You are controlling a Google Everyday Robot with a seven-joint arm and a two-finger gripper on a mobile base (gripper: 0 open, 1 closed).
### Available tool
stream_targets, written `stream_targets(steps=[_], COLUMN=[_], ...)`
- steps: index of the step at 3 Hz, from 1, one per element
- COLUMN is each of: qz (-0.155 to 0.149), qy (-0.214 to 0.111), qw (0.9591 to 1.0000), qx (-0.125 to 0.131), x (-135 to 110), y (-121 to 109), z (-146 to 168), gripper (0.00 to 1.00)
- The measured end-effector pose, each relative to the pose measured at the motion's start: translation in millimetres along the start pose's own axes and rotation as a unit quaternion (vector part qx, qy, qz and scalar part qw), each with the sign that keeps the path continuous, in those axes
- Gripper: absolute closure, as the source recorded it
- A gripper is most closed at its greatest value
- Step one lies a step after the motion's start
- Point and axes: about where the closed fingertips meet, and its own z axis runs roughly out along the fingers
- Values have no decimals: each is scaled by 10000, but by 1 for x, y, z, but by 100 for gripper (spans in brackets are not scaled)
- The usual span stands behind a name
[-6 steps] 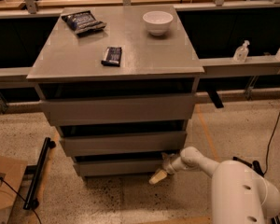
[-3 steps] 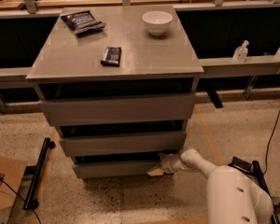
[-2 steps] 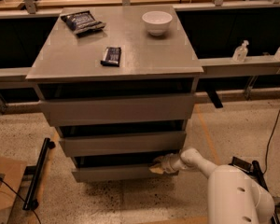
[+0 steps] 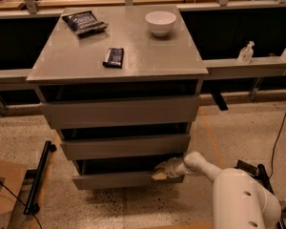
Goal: Open bottom drawer
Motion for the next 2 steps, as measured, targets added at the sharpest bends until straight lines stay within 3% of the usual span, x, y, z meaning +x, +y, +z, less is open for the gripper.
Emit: stream_targets(steps=[1, 2], qz=[21, 21], qy=[137, 138], qw=[9998, 9998], qx=[-163, -163], x=[3, 1], y=[2, 2], z=[7, 6], gripper=[67, 44])
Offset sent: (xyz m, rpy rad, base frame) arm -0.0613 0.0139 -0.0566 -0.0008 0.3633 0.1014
